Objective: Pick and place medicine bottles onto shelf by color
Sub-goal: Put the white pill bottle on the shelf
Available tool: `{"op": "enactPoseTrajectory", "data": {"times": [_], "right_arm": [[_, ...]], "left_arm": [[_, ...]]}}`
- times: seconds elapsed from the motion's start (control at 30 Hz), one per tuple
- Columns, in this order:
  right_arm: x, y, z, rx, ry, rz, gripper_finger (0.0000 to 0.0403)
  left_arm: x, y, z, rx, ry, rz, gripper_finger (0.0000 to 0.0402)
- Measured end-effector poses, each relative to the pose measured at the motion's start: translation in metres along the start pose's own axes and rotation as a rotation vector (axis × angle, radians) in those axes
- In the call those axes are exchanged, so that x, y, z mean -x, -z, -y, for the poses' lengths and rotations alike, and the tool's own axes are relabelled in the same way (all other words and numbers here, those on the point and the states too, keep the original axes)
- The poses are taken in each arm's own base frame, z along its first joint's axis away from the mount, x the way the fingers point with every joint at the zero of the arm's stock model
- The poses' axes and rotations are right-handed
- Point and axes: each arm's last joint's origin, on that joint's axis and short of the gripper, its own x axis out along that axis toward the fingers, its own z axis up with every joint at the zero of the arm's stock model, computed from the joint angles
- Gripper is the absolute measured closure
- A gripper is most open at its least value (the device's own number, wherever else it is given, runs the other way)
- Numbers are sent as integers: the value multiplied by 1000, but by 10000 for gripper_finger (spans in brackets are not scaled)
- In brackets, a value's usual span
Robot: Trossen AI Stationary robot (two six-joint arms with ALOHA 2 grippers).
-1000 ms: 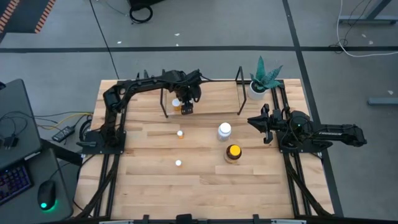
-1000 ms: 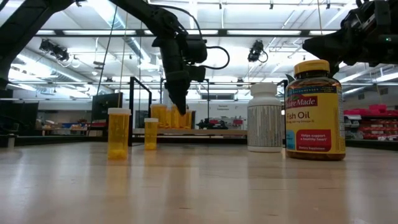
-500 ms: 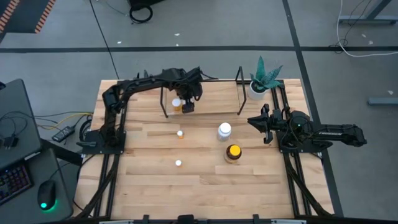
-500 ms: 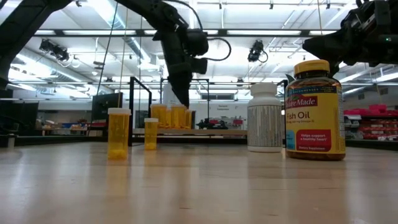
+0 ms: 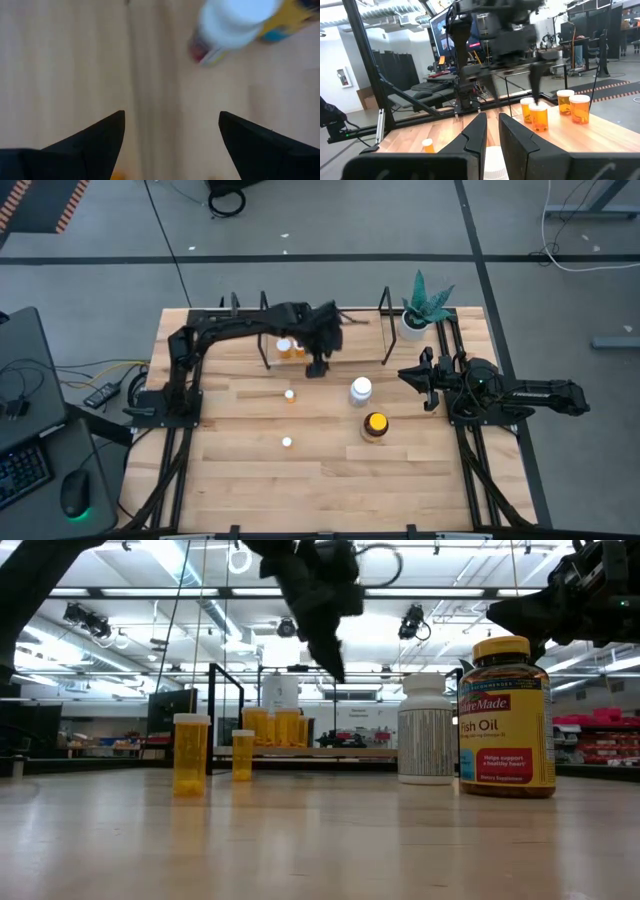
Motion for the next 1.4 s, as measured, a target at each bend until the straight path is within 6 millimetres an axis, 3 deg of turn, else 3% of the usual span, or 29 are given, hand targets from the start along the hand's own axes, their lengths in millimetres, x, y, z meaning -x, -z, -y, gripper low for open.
{"op": "enactPoseTrajectory", "data": {"times": [0.2, 0.4, 0.6, 0.77, 1.07, 1.4], "right_arm": [[0, 0, 0, 0, 0, 0, 346], [0, 0, 0, 0, 0, 0, 346], [0, 0, 0, 0, 0, 2, 346], [0, -1, 0, 0, -5, 12, 346], [-1, -2, 0, 0, -3, 16, 346], [-1, -2, 0, 1, -5, 26, 346]], "left_arm": [[-6, -28, 47, -93, 14, 133, 72], [-19, -43, 65, -87, 12, 241, 72], [-36, -53, 66, -61, 5, 319, 72], [-53, -47, 63, -36, 16, 260, 68], [-71, -41, 60, -6, 4, 207, 6], [-92, -39, 60, 8, 11, 189, 21]]}}
